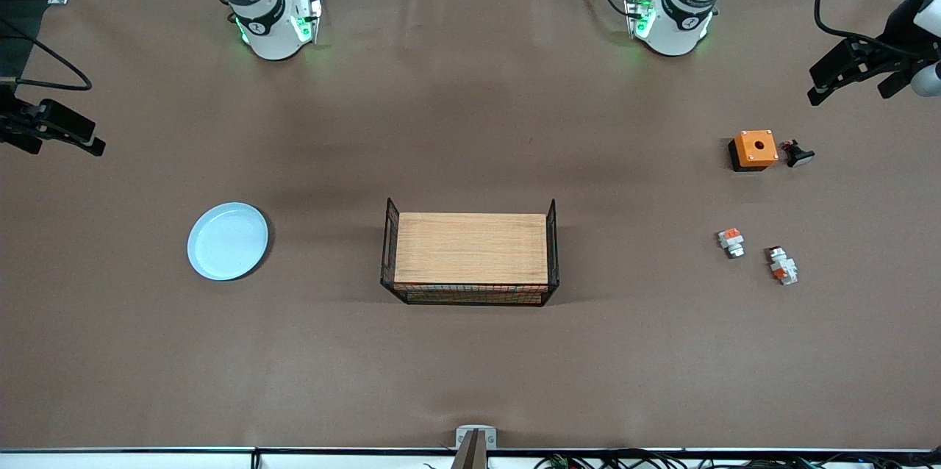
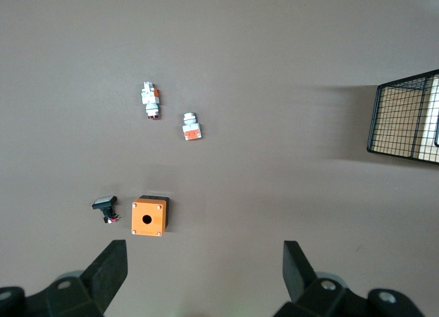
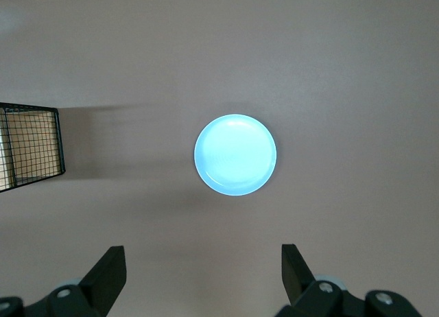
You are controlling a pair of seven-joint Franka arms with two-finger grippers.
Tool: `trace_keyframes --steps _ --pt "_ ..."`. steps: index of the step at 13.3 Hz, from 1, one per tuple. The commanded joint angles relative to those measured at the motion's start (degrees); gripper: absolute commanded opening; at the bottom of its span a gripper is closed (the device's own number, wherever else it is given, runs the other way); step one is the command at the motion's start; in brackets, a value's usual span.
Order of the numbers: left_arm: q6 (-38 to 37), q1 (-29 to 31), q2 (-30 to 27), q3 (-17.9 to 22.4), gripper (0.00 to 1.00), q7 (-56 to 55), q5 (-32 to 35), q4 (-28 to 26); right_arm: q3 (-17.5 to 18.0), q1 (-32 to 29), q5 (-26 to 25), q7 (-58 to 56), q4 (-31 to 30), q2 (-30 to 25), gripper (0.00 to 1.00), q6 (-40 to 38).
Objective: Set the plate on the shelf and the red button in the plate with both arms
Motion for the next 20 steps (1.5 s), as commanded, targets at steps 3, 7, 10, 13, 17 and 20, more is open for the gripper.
trace_keyframes --steps 3,7,10,13,17,20 --pt "-0.8 -0.3 1.0 0.0 1.0 0.6 1.0 1.4 0.4 -0.4 -0.9 0.6 1.4 0.4 1.0 -0.9" --pt "0.5 0.1 6.1 0.2 1.0 0.7 1.1 1.6 0.4 -0.3 -0.8 0.6 1.3 0.5 1.0 -0.9" --pt "7.9 2.5 11.6 0.4 1.0 0.1 1.1 -2.3 0.2 -0.5 -0.8 0.6 1.3 0.5 1.0 -1.1" --pt "21.7 7.0 14.6 0.4 1.0 0.8 2.0 -10.8 0.2 -1.6 -2.3 0.6 1.0 1.0 1.0 -2.1" --pt "36.0 10.7 22.1 0.4 1.0 4.2 2.0 -16.2 0.2 -2.2 -9.1 -0.2 0.8 6.1 1.0 -2.2" --pt "42.6 11.1 28.3 0.6 1.0 4.2 2.9 -16.2 0.3 -3.0 -9.5 -2.5 0.2 10.0 1.0 -1.6"
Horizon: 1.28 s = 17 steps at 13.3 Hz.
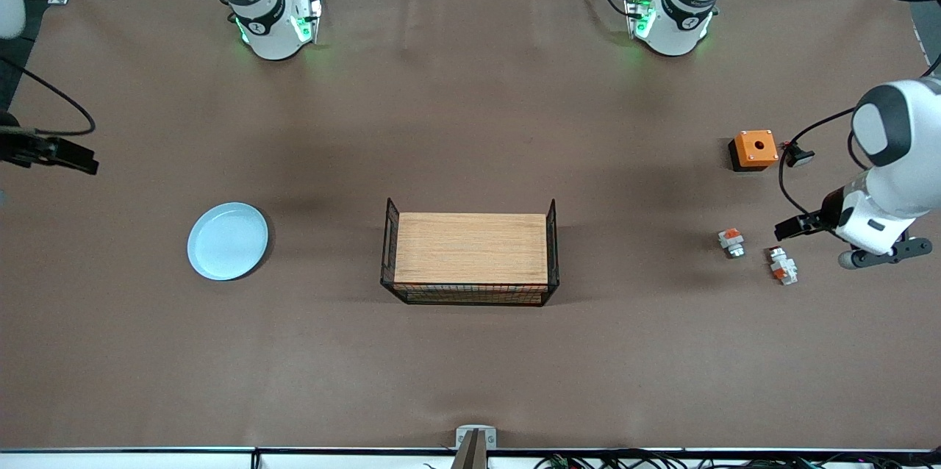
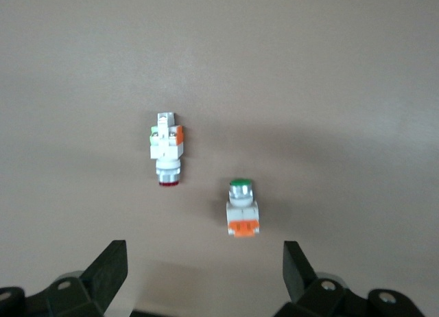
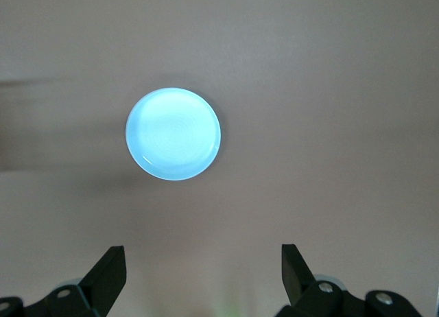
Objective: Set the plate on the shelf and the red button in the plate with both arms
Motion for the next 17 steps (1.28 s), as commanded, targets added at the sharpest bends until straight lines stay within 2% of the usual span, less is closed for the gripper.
trace_keyframes --steps 1,4,7,9,11,12,14,15,16,17 --pt "6.6 0.9 5.2 -0.2 1.0 0.4 3.5 0.2 0.7 -1.2 -0.7 -1.1 -0.1 3.3 0.98 0.3" --pt "16.1 4.6 11.6 -0.2 1.0 0.4 5.3 0.2 0.7 -2.2 -0.5 -1.2 -8.3 3.8 0.98 11.6" --pt "20.3 5.6 14.8 -0.3 1.0 0.4 5.3 0.1 0.7 -3.8 -0.5 -1.3 -16.5 4.2 0.98 24.2" --pt "23.8 5.7 16.7 -0.3 0.99 0.0 5.3 -0.2 0.7 -5.4 -0.4 -1.6 -18.5 7.2 0.98 29.7" --pt "25.7 6.1 17.9 -0.3 0.91 0.0 5.3 -0.2 0.8 -6.4 -0.3 -2.1 -18.5 11.2 0.98 33.9" --pt "26.1 6.2 18.1 -0.3 0.76 0.0 5.3 -0.2 0.9 -6.7 0.0 -2.1 -18.6 13.2 0.98 35.4" --pt "26.1 5.9 18.1 -0.3 0.22 0.3 5.3 -0.2 0.8 -7.1 5.9 -4.9 -18.5 16.5 0.98 37.6" --pt "26.1 5.9 18.1 -0.3 0.07 0.3 5.3 -0.1 0.8 -7.6 7.3 -7.1 -18.5 18.4 0.98 39.6" --pt "26.1 5.8 18.0 -0.3 0.0 0.2 5.3 -0.1 0.8 -8.1 8.5 -7.8 -18.5 19.7 0.98 41.6" --pt "26.0 5.8 17.6 -0.3 0.0 0.4 5.3 -0.1 0.8 -8.1 8.8 -7.8 -18.5 20.6 0.98 43.0"
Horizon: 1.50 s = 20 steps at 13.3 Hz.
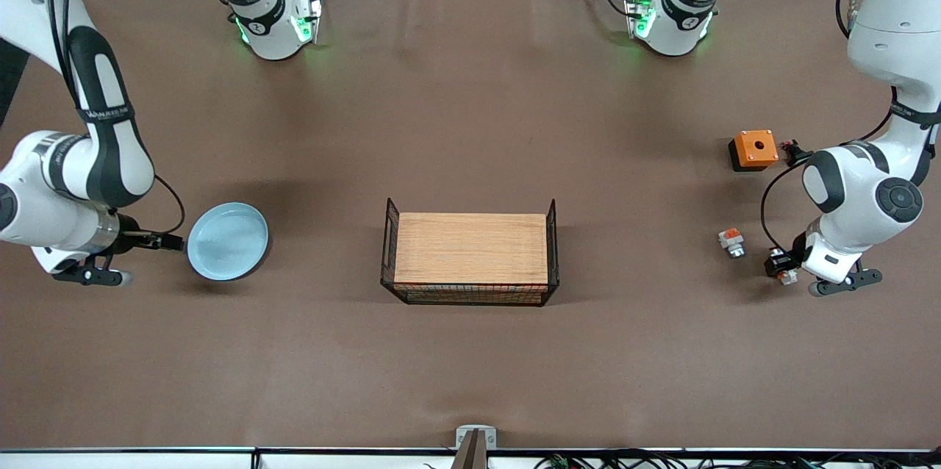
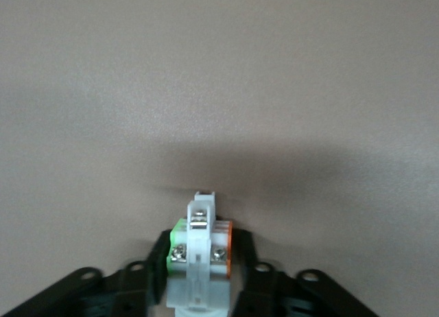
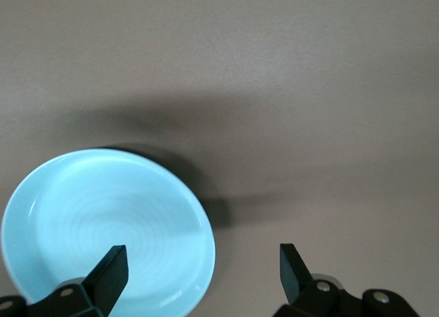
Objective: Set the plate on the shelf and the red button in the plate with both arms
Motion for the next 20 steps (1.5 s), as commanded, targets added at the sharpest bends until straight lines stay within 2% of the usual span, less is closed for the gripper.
trace_keyframes --steps 1,7,12,16,20 --pt "0.3 0.2 -0.8 -0.2 0.0 0.0 1.1 -0.1 0.8 -1.5 1.8 -2.0 0.8 2.5 0.98 2.2" --pt "-2.7 -0.1 -4.8 -1.7 0.0 0.6 1.1 0.7 0.8 -1.5 1.8 -2.4 -0.4 4.3 0.89 2.7" --pt "-11.0 0.0 -9.9 -5.1 0.0 0.2 1.0 3.5 0.8 -1.4 1.9 -2.4 -1.6 5.6 0.74 3.0" --pt "-19.7 0.0 -16.9 -8.6 0.0 -0.4 0.8 3.5 0.9 -1.1 1.9 -1.7 -1.6 5.6 0.5 2.4" --pt "-28.3 0.1 -22.3 -13.0 0.0 -6.3 0.2 3.5 0.9 -1.1 1.9 -1.9 -1.5 5.6 0.25 1.4"
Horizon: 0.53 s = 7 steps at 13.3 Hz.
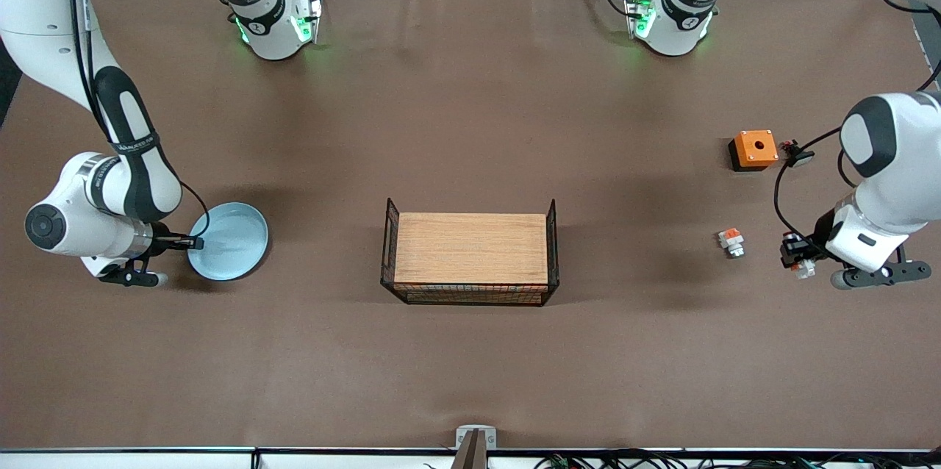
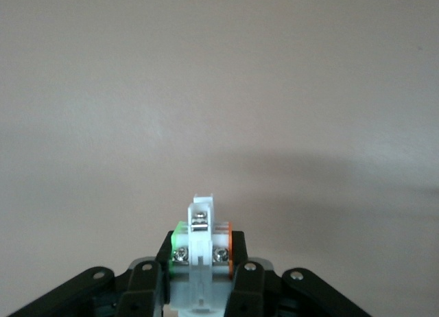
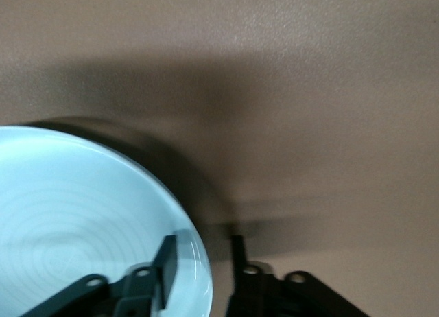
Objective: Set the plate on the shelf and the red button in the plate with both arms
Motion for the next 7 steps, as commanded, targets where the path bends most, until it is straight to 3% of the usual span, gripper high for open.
trace_keyframes --steps 1,4,7 --pt "-4.6 0.3 -3.7 -3.2 0.0 -5.0 0.1 -1.1 0.5 -0.5 1.1 -1.1 -0.3 -0.4 0.17 -0.3" --pt "-7.5 0.4 -5.3 -6.8 0.0 -11.0 0.1 -1.2 0.5 -0.7 1.1 -4.2 -0.3 -0.6 0.0 -0.3" --pt "-7.6 0.5 -6.0 -8.4 0.0 -12.3 0.1 -1.3 0.5 -0.1 1.1 -3.7 0.1 -1.2 0.0 -0.3"
